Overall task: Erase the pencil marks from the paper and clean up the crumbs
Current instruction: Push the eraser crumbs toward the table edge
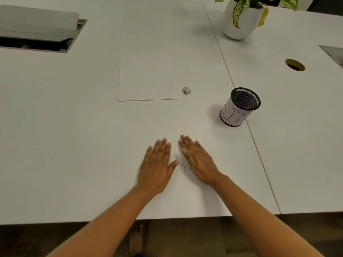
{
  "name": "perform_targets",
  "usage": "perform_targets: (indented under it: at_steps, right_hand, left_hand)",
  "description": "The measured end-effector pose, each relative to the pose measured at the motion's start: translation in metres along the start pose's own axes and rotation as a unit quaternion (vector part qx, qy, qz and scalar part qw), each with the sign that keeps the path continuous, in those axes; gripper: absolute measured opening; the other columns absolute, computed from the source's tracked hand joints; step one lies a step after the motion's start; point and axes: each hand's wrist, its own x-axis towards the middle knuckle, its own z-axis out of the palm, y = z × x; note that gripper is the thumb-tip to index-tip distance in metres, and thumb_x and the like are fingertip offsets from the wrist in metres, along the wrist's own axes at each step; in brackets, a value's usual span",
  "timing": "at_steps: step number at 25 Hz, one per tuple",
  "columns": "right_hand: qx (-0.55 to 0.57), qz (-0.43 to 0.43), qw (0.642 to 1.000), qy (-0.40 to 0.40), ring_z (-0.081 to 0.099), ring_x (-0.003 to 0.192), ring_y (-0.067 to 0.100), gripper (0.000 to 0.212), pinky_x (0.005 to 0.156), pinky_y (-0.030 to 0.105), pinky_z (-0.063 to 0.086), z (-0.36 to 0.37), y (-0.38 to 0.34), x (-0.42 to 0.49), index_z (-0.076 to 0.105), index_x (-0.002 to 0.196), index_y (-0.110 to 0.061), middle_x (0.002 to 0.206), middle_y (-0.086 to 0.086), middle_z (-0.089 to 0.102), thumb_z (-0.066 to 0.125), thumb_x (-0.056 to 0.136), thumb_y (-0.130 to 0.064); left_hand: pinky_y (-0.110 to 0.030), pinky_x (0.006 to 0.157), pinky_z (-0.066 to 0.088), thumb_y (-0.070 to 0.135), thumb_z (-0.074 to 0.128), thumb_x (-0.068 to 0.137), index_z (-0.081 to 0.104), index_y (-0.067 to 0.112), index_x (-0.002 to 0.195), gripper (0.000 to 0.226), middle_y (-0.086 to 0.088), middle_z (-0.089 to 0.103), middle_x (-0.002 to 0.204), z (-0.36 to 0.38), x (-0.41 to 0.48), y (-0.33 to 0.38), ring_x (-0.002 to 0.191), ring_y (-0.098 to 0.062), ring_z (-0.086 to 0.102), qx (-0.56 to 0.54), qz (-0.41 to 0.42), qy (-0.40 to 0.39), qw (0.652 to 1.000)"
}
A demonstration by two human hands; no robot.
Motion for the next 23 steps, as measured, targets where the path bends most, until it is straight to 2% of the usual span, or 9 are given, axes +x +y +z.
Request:
perform_targets:
  at_steps: [3, 5, 7, 10, 12, 13, 19, 21, 23]
  right_hand:
    - [0.065, -0.020, 0.997, -0.047, 0.007, 0.137, -0.008, 0.051, 0.116, 0.017, 0.002, 0.000, -0.001, -0.025, 0.023, 0.139, -0.024, 0.147, -0.016, 0.016, 0.012, 0.092, -0.041]
    - [0.156, -0.008, 0.985, -0.078, 0.019, 0.134, -0.010, 0.051, 0.112, 0.009, 0.007, -0.008, -0.003, -0.041, 0.035, 0.134, -0.027, 0.142, -0.019, 0.028, 0.013, 0.091, -0.045]
    - [0.296, 0.032, 0.953, -0.053, 0.041, 0.125, -0.006, 0.053, 0.107, 0.006, 0.021, -0.019, -0.004, -0.043, 0.057, 0.119, -0.022, 0.130, -0.011, 0.052, 0.017, 0.092, -0.044]
    - [0.479, 0.099, 0.869, 0.078, 0.060, 0.110, 0.016, 0.053, 0.094, 0.025, 0.046, -0.034, -0.003, -0.016, 0.068, 0.099, -0.011, 0.109, 0.004, 0.068, 0.022, 0.098, -0.036]
    - [0.559, 0.150, 0.810, 0.095, 0.060, 0.105, 0.025, 0.053, 0.092, 0.029, 0.047, -0.036, -0.008, 0.005, 0.064, 0.100, -0.002, 0.105, 0.009, 0.067, 0.021, 0.099, -0.032]
    - [0.575, 0.169, 0.796, 0.085, 0.061, 0.101, 0.025, 0.053, 0.090, 0.028, 0.048, -0.033, -0.012, 0.011, 0.063, 0.102, 0.001, 0.102, 0.009, 0.067, 0.020, 0.099, -0.031]
    - [0.484, 0.173, 0.854, -0.081, 0.067, 0.085, 0.020, 0.052, 0.078, 0.025, 0.052, -0.025, -0.021, -0.016, 0.068, 0.092, -0.003, 0.090, 0.008, 0.072, 0.024, 0.098, -0.030]
    - [0.485, 0.166, 0.856, -0.067, 0.067, 0.079, 0.021, 0.051, 0.075, 0.028, 0.052, -0.031, -0.025, -0.010, 0.067, 0.092, -0.003, 0.090, 0.012, 0.071, 0.026, 0.098, -0.032]
    - [0.439, 0.128, 0.889, 0.002, 0.065, 0.087, 0.018, 0.046, 0.084, 0.030, 0.050, -0.032, -0.035, 0.006, 0.067, 0.097, -0.005, 0.098, 0.012, 0.070, 0.030, 0.098, -0.031]
  left_hand:
    - [-0.022, 0.110, -0.016, 0.065, -0.028, 0.070, -0.013, 0.021, 0.141, 0.084, 0.008, -0.016, 0.149, 0.007, -0.015, 0.022, 0.135, -0.003, -0.019, -0.065, 0.019, 0.000, 0.998]
    - [-0.015, 0.109, -0.010, 0.062, -0.016, 0.081, 0.004, 0.022, 0.144, 0.077, 0.013, -0.002, 0.149, 0.006, -0.019, 0.026, 0.140, -0.002, -0.005, -0.182, 0.010, 0.024, 0.983]
    - [-0.013, 0.110, -0.001, 0.051, 0.010, 0.091, 0.029, 0.022, 0.141, 0.062, 0.014, 0.017, 0.147, -0.002, -0.016, 0.016, 0.139, -0.002, 0.012, -0.268, -0.011, 0.058, 0.962]
    - [-0.021, 0.112, 0.004, 0.048, 0.013, 0.089, 0.043, 0.015, 0.135, 0.064, 0.001, 0.034, 0.146, -0.010, -0.005, -0.019, 0.137, -0.008, 0.021, -0.199, -0.052, 0.144, 0.968]
    - [-0.029, 0.113, 0.007, 0.041, 0.007, 0.087, 0.040, 0.007, 0.137, 0.069, -0.009, 0.033, 0.147, -0.009, -0.002, -0.039, 0.139, -0.020, 0.023, -0.091, -0.071, 0.147, 0.982]
    - [-0.031, 0.112, 0.007, 0.039, 0.005, 0.087, 0.037, 0.005, 0.138, 0.069, -0.011, 0.032, 0.148, -0.007, -0.002, -0.044, 0.140, -0.024, 0.023, -0.051, -0.076, 0.138, 0.986]
    - [-0.033, 0.112, 0.008, 0.028, 0.012, 0.092, 0.033, 0.004, 0.140, 0.058, -0.012, 0.030, 0.149, -0.002, -0.004, -0.045, 0.139, -0.025, 0.024, -0.008, -0.078, 0.135, 0.988]
    - [-0.032, 0.112, 0.009, 0.021, 0.020, 0.092, 0.037, 0.003, 0.138, 0.052, -0.013, 0.033, 0.147, -0.003, -0.004, -0.045, 0.138, -0.026, 0.026, -0.032, -0.075, 0.145, 0.986]
    - [-0.031, 0.112, 0.011, 0.013, 0.024, 0.092, 0.043, 0.003, 0.134, 0.048, -0.013, 0.037, 0.144, -0.004, -0.004, -0.047, 0.137, -0.026, 0.028, -0.078, -0.077, 0.160, 0.981]
